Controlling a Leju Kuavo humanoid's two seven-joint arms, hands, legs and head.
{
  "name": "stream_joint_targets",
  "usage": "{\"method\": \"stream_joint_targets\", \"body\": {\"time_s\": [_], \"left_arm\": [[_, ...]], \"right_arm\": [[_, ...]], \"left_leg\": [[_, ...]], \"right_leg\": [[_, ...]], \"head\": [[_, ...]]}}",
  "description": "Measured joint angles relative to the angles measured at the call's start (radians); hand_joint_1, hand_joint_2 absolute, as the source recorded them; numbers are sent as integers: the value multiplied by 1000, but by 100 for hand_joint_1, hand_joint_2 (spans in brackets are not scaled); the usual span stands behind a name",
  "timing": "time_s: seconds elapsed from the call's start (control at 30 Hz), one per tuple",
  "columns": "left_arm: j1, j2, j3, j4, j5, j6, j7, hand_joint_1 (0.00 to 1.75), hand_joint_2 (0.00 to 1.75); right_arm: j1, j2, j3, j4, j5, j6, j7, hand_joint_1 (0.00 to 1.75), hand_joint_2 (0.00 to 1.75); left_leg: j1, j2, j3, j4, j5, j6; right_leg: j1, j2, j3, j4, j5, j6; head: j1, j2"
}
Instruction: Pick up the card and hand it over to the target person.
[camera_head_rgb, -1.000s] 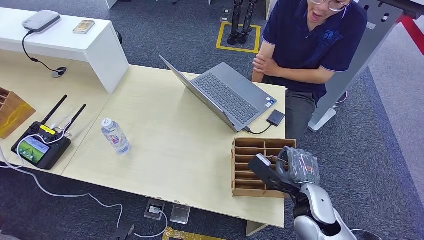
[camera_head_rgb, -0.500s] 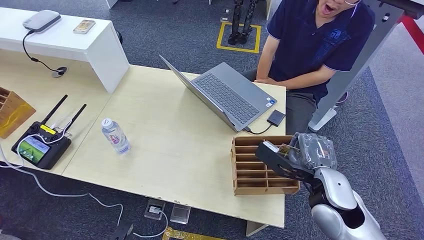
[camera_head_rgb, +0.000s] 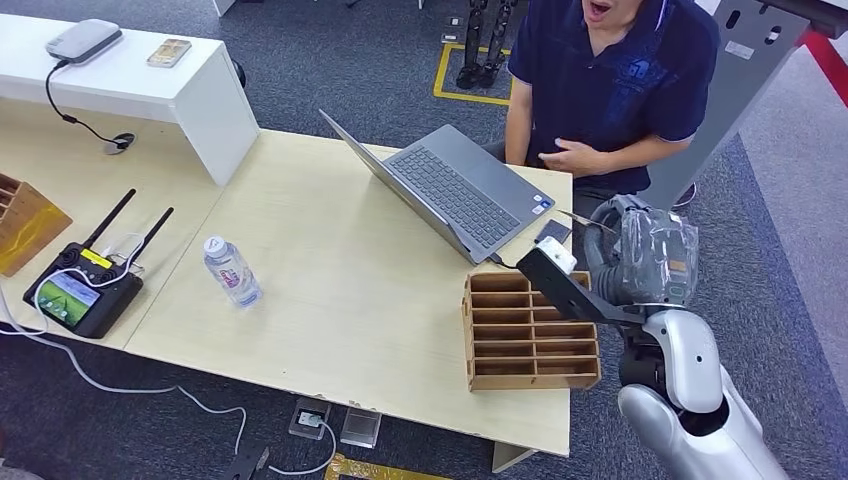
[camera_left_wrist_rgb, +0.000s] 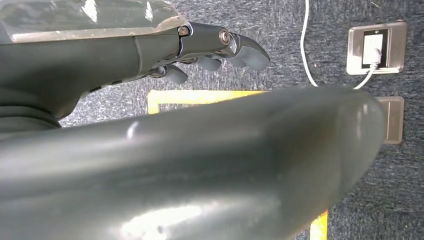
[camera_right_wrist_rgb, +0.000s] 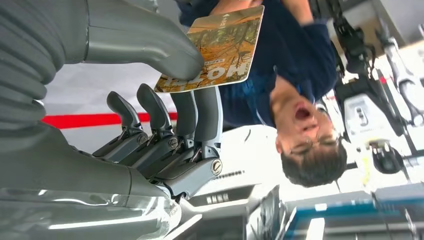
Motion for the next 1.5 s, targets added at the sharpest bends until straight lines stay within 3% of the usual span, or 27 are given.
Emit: {"method": "stream_joint_targets", "body": {"time_s": [0.77, 0.9, 1.0, 1.27, 1.47, 1.5], "left_arm": [[-1, 5, -14, -1, -14, -1, 2, 0, 0], [-2, 5, -19, -1, -20, 2, -1, 0, 0], [0, 4, -1, 0, -3, 3, -4, 0, 0], [1, 7, 14, 0, 12, 9, -6, 0, 0], [1, 13, 19, 0, 18, 11, -5, 0, 0], [1, 13, 21, 0, 19, 12, -6, 0, 0]], "right_arm": [[60, -27, -64, -44, 7, -32, 14, 148, 175], [86, -34, -82, -77, 3, -39, 16, 0, 175], [116, -37, -105, -114, -27, -59, 11, 0, 175], [183, -40, -158, -205, -358, -84, -104, 0, 175], [287, -66, -220, -296, -982, -21, -357, 0, 175], [304, -71, -229, -300, -1037, -15, -382, 0, 175]], "left_leg": [[0, -3, -2, 2, -1, 0], [0, -3, -2, 1, 0, 0], [0, -4, -2, 2, 0, 0], [0, -4, -3, 2, -1, 0], [0, -6, -3, 2, -1, 0], [0, -6, -3, 2, -1, 0]], "right_leg": [[0, -3, -2, 1, -2, 0], [0, -3, -1, 1, -1, 0], [0, -4, -1, 1, -2, 0], [0, -4, -2, 2, -2, 0], [0, -5, -2, 1, -2, 0], [0, -6, -1, 1, -2, 0]], "head": [[0, 0], [0, 0], [0, 0], [0, 0], [0, 0], [0, 0]]}}
